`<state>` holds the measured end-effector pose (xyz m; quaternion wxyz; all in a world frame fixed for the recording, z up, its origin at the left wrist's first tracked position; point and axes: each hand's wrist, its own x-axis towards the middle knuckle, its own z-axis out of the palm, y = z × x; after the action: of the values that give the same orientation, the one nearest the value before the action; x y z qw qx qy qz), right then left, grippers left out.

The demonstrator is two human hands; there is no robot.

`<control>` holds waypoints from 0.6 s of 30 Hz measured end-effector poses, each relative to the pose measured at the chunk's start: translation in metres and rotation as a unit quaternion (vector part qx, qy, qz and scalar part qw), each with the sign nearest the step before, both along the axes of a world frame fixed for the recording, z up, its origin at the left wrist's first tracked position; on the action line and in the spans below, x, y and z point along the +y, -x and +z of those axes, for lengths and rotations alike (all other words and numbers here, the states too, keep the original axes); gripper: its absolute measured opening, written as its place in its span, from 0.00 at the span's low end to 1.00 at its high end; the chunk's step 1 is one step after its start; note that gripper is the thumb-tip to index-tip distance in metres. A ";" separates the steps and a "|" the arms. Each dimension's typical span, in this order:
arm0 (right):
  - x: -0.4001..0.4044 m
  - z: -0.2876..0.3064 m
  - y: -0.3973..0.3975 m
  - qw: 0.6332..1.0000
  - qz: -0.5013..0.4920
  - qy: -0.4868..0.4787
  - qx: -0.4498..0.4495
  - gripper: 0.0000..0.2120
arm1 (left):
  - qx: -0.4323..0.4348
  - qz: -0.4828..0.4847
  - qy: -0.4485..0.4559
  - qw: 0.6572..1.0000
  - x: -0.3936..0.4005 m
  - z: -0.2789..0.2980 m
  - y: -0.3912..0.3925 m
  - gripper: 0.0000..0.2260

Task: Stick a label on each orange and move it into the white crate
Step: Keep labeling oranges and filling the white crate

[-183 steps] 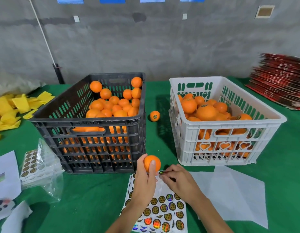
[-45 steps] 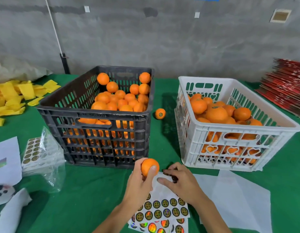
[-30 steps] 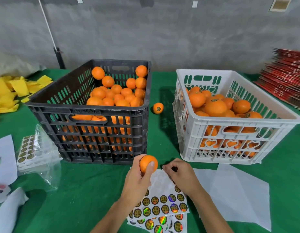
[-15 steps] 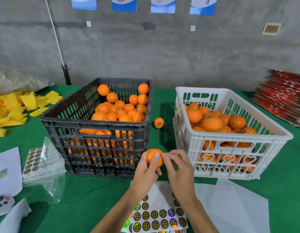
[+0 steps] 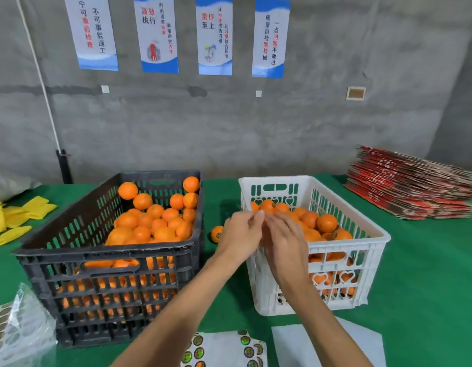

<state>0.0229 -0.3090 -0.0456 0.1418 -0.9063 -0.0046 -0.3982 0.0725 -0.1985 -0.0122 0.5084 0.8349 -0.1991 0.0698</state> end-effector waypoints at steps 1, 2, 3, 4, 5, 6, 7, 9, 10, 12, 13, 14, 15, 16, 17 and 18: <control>-0.003 0.005 -0.005 1.000 0.010 -0.027 0.006 0.20 | 0.029 -0.032 0.018 0.999 -0.004 0.008 -0.006 0.25; -0.007 0.009 -0.010 0.999 0.002 -0.046 0.007 0.19 | 0.065 -0.063 0.046 0.995 -0.009 0.017 -0.011 0.24; -0.011 0.012 -0.014 0.998 -0.028 -0.048 0.012 0.18 | 0.093 -0.084 0.072 0.989 -0.013 0.025 -0.016 0.22; -0.016 0.015 -0.016 0.997 -0.065 -0.039 0.021 0.18 | 0.100 -0.093 0.079 0.987 -0.015 0.031 -0.019 0.21; -0.021 0.016 -0.017 0.994 -0.100 -0.026 0.028 0.18 | 0.093 -0.094 0.072 0.989 -0.014 0.037 -0.022 0.21; -0.027 0.016 -0.018 0.992 -0.124 -0.018 0.032 0.18 | 0.083 -0.096 0.064 0.990 -0.012 0.041 -0.025 0.22; -0.030 0.016 -0.016 0.991 -0.132 -0.020 0.033 0.18 | 0.077 -0.100 0.060 0.990 -0.007 0.044 -0.026 0.22; -0.031 0.016 -0.016 0.994 -0.107 -0.034 0.005 0.17 | 0.028 -0.092 0.035 0.995 0.005 0.045 -0.032 0.19; -0.026 0.018 -0.017 0.995 -0.087 -0.040 -0.015 0.16 | -0.007 -0.082 0.015 0.996 0.011 0.047 -0.035 0.16; -0.007 0.027 -0.023 0.997 -0.042 -0.034 -0.053 0.13 | -0.059 -0.064 -0.022 0.996 0.026 0.052 -0.043 0.08; 0.007 0.033 -0.029 0.997 -0.012 -0.029 -0.071 0.12 | -0.089 -0.050 -0.046 0.994 0.035 0.055 -0.047 0.06; 0.023 0.039 -0.035 0.996 0.021 -0.028 -0.079 0.11 | -0.120 -0.028 -0.075 0.990 0.045 0.057 -0.052 0.06; 0.040 0.045 -0.042 0.995 0.053 -0.025 -0.081 0.11 | -0.144 0.003 -0.105 0.984 0.056 0.059 -0.057 0.06; 0.056 0.051 -0.051 0.993 0.079 -0.022 -0.079 0.11 | -0.159 0.039 -0.129 0.978 0.069 0.060 -0.064 0.08; 0.072 0.056 -0.060 0.992 0.100 -0.019 -0.071 0.11 | -0.160 0.075 -0.151 0.973 0.085 0.061 -0.071 0.09; 0.088 0.060 -0.069 0.992 0.114 -0.021 -0.055 0.11 | -0.153 0.105 -0.173 0.967 0.103 0.060 -0.080 0.10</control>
<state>0.0919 -0.2209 0.0140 0.2054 -0.8733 -0.1076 -0.4285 0.1525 -0.0960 0.0483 0.3093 0.9057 -0.1953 0.2141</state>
